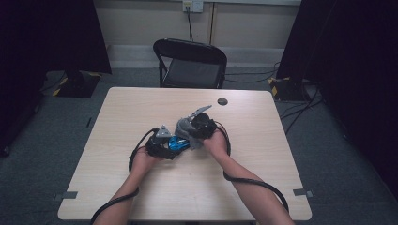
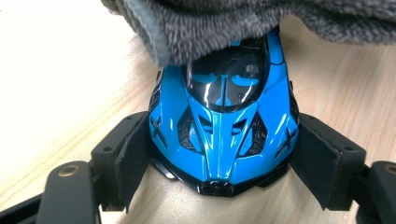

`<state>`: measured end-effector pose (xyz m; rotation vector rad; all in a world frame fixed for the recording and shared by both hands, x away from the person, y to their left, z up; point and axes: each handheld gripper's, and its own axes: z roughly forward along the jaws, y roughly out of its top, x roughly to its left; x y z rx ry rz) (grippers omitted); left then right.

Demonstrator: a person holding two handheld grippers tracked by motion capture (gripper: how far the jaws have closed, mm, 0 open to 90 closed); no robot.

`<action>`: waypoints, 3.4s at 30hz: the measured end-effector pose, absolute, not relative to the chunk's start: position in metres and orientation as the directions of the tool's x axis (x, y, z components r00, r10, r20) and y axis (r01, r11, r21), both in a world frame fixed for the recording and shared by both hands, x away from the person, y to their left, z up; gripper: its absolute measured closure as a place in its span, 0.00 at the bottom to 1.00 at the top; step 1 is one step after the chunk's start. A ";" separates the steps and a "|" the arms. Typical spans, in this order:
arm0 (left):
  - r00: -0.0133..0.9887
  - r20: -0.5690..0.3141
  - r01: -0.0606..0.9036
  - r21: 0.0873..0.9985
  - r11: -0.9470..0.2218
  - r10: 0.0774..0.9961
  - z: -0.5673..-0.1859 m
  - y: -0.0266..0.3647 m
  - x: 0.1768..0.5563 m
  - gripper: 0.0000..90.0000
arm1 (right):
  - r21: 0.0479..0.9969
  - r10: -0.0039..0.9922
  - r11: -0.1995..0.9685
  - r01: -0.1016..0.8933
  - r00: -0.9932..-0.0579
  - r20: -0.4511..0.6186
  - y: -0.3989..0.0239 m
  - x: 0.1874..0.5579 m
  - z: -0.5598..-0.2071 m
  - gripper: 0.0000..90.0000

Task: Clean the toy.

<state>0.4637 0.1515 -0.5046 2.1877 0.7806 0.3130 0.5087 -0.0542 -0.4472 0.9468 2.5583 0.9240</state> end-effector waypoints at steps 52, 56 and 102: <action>0.780 -0.027 0.433 0.744 -0.508 0.625 -0.505 0.151 0.463 0.26 | 0.678 0.770 0.471 0.564 -0.638 -0.005 -0.113 0.529 -0.451 0.87; 0.780 -0.026 0.433 0.744 -0.509 0.625 -0.505 0.151 0.464 0.26 | 0.677 0.776 0.466 0.569 -0.630 -0.004 -0.121 0.529 -0.453 0.87; 0.752 -0.086 0.437 0.807 -0.397 0.654 -0.468 0.171 0.459 0.30 | 0.699 0.778 0.451 0.555 -0.628 -0.004 -0.157 0.512 -0.438 0.87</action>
